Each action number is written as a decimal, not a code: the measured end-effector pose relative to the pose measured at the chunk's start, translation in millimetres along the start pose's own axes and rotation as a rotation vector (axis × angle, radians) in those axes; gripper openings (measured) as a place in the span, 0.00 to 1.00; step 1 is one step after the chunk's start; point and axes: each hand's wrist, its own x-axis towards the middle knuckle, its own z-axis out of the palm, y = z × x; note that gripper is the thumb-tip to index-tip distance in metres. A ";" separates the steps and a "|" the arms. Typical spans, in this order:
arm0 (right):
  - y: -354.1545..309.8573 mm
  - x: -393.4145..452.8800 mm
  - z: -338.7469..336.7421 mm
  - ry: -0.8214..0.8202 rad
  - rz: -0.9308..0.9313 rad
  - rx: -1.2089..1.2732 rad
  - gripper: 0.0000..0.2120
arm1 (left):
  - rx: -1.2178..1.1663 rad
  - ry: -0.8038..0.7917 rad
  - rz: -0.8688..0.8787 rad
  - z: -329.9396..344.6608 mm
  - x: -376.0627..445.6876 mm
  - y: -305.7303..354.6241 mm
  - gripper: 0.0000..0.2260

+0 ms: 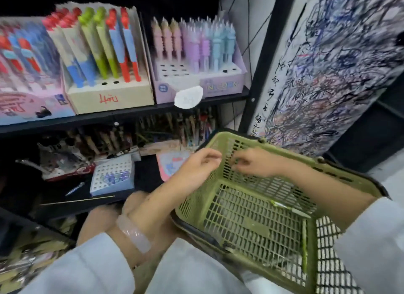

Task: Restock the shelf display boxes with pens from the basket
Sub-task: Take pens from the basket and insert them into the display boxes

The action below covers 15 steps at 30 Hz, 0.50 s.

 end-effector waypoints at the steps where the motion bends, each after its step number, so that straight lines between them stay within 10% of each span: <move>1: 21.7 -7.5 19.5 -0.096 0.052 -0.026 0.14 | 0.039 -0.037 -0.012 12.8 5.3 -7.5 0.08; 5: 100.8 -38.0 93.2 -0.391 0.312 -0.088 0.18 | 0.225 -0.202 -0.087 49.1 22.4 -33.1 0.06; 15: 164.1 -45.9 192.8 -0.141 0.641 -0.138 0.23 | 0.414 -0.365 -0.205 57.9 31.9 -64.0 0.11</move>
